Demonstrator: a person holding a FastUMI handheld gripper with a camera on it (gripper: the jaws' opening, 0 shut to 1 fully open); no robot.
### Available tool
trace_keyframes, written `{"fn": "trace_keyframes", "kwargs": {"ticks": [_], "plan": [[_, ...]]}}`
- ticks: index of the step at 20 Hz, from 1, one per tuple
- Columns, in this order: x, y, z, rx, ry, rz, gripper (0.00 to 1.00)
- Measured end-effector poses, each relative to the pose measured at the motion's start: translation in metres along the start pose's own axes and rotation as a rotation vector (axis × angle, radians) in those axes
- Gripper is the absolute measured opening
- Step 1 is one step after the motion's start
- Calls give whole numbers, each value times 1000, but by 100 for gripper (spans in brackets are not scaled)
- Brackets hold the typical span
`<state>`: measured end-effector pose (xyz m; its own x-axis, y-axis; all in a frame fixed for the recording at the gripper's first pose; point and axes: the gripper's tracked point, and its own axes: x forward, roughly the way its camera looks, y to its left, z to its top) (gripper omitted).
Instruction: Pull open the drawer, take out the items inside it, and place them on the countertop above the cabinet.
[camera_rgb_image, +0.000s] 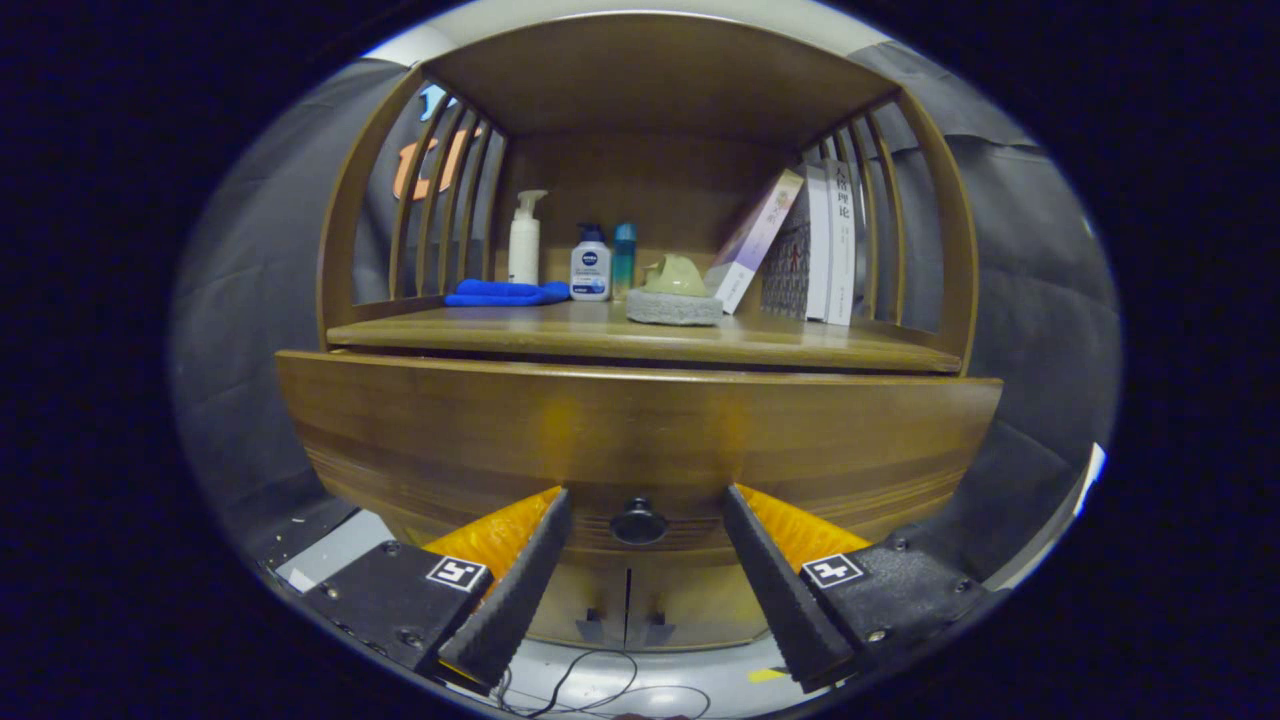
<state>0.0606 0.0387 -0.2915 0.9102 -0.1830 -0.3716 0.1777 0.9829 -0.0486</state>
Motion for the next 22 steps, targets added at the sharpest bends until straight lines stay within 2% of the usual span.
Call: {"fn": "trace_keyframes", "kwargs": {"ticks": [6, 11, 16, 18, 22], "plan": [[25, 1, 4, -42, -10, -18, 100], [30, 1, 7, -24, -10, -31, 100], [30, 0, 5, -66, -20, -33, 100], [27, 1, 4, -78, -4, -10, 100], [4, -2, 27, -6, -15, 37, 100]]}}
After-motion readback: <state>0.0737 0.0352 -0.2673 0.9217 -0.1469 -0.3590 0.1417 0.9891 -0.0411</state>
